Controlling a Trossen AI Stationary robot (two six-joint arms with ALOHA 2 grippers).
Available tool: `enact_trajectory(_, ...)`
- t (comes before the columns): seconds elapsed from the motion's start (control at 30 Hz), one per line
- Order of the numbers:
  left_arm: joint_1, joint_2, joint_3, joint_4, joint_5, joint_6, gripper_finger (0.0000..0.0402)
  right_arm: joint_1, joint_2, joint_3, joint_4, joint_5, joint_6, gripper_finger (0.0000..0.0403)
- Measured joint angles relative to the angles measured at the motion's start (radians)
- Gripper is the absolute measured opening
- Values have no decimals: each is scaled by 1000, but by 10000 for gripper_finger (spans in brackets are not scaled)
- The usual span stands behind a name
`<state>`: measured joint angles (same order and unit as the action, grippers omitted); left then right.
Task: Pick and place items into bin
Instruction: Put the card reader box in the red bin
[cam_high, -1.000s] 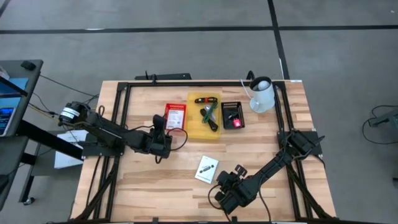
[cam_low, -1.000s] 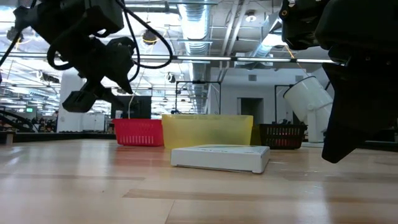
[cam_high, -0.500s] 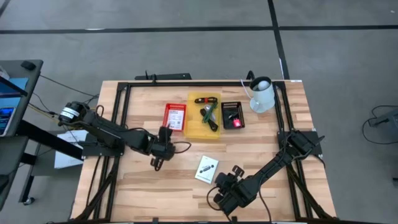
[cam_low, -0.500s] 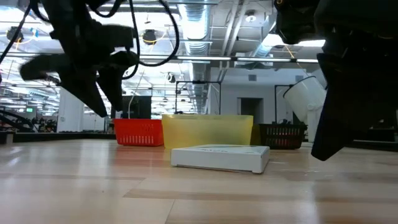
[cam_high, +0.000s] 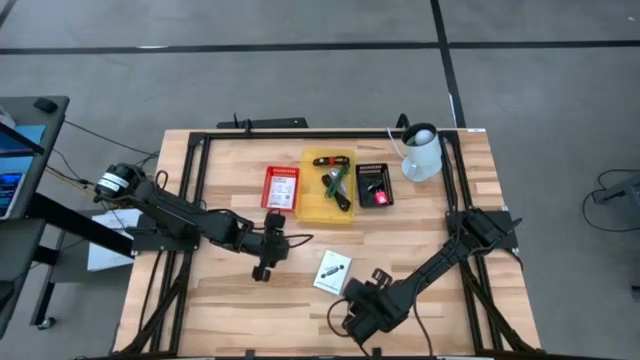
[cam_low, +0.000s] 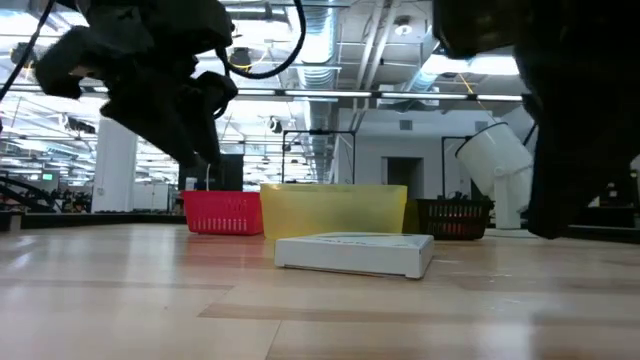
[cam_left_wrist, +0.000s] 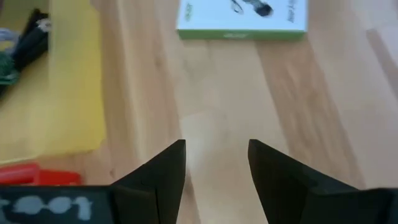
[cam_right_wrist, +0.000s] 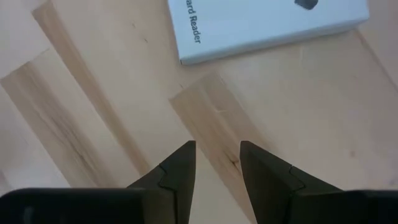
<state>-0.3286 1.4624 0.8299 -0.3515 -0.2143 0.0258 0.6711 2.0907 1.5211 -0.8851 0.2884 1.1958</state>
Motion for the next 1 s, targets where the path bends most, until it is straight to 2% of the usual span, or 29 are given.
enact_trajectory(0.17, 1, 69, 0, 60, -29, -10, 167, -37, 0, 0, 2, -78, 0, 121)
enact_trajectory(0.47, 1, 245, 11, 102, -27, 13, 167, -80, 0, 0, -36, -108, -23, 121)
enact_trajectory(0.77, 1, 274, 11, 210, -30, 18, 167, -129, 0, -1, -77, -115, -87, 121)
enact_trajectory(1.0, 1, 274, 10, 253, -25, 29, 167, -156, 0, -1, -62, -73, -189, 121)
